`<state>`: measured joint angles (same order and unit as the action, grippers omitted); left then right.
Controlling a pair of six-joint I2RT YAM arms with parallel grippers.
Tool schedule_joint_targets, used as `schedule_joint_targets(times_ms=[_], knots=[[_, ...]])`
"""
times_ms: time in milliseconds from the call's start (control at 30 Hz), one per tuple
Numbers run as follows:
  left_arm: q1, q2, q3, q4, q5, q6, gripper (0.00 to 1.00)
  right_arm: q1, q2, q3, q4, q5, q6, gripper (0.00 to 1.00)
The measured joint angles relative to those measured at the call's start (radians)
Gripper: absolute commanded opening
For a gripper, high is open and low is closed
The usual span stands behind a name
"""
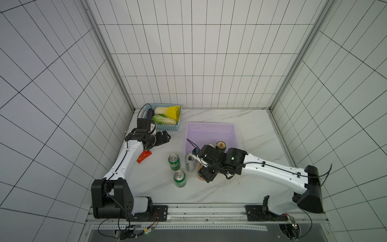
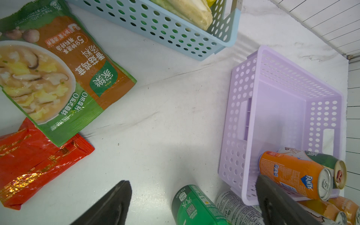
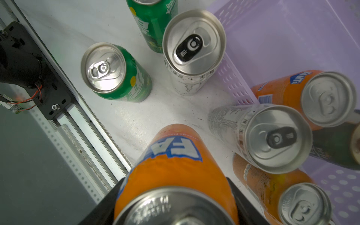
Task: Take out the drinks from the basket
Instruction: Place the drink at the center of the board.
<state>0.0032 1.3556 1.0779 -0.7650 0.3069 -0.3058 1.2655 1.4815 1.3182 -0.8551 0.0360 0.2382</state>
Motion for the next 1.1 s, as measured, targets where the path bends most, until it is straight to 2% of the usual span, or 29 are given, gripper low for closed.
schedule_joint_targets(times_ms=[467, 1100], knots=[[0.000, 0.003, 0.000, 0.000, 0.000, 0.000, 0.98, 0.057, 0.069, -0.116, 0.163, 0.006, 0.005, 0.57], [0.000, 0.003, 0.000, -0.001, 0.001, 0.000, 0.98, 0.072, 0.127, -0.179, 0.243, 0.038, 0.003, 0.61]])
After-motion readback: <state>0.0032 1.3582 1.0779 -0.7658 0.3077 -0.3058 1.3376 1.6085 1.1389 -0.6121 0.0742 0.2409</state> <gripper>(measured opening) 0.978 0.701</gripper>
